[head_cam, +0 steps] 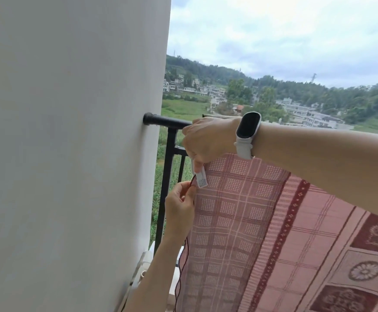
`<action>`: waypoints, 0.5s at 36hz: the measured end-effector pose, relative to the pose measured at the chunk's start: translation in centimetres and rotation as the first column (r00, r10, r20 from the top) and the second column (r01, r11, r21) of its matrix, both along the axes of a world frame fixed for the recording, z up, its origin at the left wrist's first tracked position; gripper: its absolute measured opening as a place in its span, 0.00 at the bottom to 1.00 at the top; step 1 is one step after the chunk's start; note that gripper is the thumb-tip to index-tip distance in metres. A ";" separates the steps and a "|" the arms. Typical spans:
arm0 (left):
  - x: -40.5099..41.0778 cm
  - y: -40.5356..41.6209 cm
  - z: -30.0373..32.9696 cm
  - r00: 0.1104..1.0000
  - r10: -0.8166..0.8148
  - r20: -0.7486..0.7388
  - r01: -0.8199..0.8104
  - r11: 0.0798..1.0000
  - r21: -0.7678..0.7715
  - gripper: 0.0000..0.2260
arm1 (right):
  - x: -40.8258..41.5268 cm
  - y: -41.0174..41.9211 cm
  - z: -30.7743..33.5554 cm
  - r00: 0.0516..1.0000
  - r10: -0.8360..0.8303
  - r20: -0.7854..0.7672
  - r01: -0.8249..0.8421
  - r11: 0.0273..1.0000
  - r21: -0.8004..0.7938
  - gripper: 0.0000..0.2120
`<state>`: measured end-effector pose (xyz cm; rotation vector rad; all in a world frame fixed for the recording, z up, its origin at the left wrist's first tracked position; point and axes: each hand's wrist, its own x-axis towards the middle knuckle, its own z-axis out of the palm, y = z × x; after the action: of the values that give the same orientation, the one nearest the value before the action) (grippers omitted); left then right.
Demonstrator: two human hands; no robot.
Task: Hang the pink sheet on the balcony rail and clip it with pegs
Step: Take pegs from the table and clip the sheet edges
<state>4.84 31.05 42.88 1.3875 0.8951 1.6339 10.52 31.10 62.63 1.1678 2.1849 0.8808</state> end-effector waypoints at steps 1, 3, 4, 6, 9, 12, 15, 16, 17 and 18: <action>0.0 0.0 0.0 1.000 0.003 -0.007 -0.003 1.000 -0.001 0.04 | -0.2 -0.1 0.0 1.000 0.010 0.010 -0.009 1.000 -0.020 0.16; 0.1 0.0 -0.1 1.000 0.015 -0.012 -0.015 1.000 -0.006 0.04 | -0.3 -0.5 -0.4 0.995 0.075 0.067 -0.075 0.997 -0.003 0.19; 0.2 0.0 -0.1 1.000 0.026 -0.008 -0.026 1.000 -0.006 0.04 | 0.1 -0.7 -0.5 0.990 0.102 0.096 -0.105 0.994 0.027 0.21; 0.2 -0.1 -0.2 0.998 0.062 0.012 -0.062 0.998 -0.002 0.03 | 1.2 -0.8 -1.0 0.981 0.178 0.083 -0.185 0.978 0.092 0.22; 0.1 -0.5 -0.3 0.994 0.094 0.055 -0.093 0.996 -0.010 0.02 | 3.3 -2.0 -2.2 0.929 0.358 -0.093 -0.335 0.921 0.198 0.26; 0.0 -1.4 -0.7 0.989 0.145 -0.002 -0.145 0.989 -0.006 0.03 | 5.9 -3.6 -4.8 0.744 0.585 -0.324 -0.447 0.795 0.410 0.19; 0.7 -3.1 -1.9 0.937 0.330 -0.113 -0.321 0.943 0.090 0.12 | 9.3 -5.8 -9.2 0.499 0.679 -0.538 -0.336 0.724 0.602 0.12; 1.2 -4.0 -2.4 0.907 0.393 -0.149 -0.372 0.916 0.153 0.14 | 10.6 -6.8 -11.0 0.439 0.671 -0.598 -0.260 0.732 0.630 0.12; 1.8 -4.9 -2.9 0.878 0.438 -0.193 -0.395 0.891 0.226 0.15 | 12.0 -7.8 -13.0 0.397 0.645 -0.653 -0.178 0.752 0.634 0.13; 2.6 -5.9 -3.5 0.847 0.466 -0.254 -0.392 0.872 0.292 0.16 | 13.5 -8.9 -14.9 0.374 0.605 -0.703 -0.099 0.779 0.619 0.13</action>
<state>7.44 25.13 39.39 1.7370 1.3184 1.9292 24.04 22.25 47.69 1.6709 3.3477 1.2449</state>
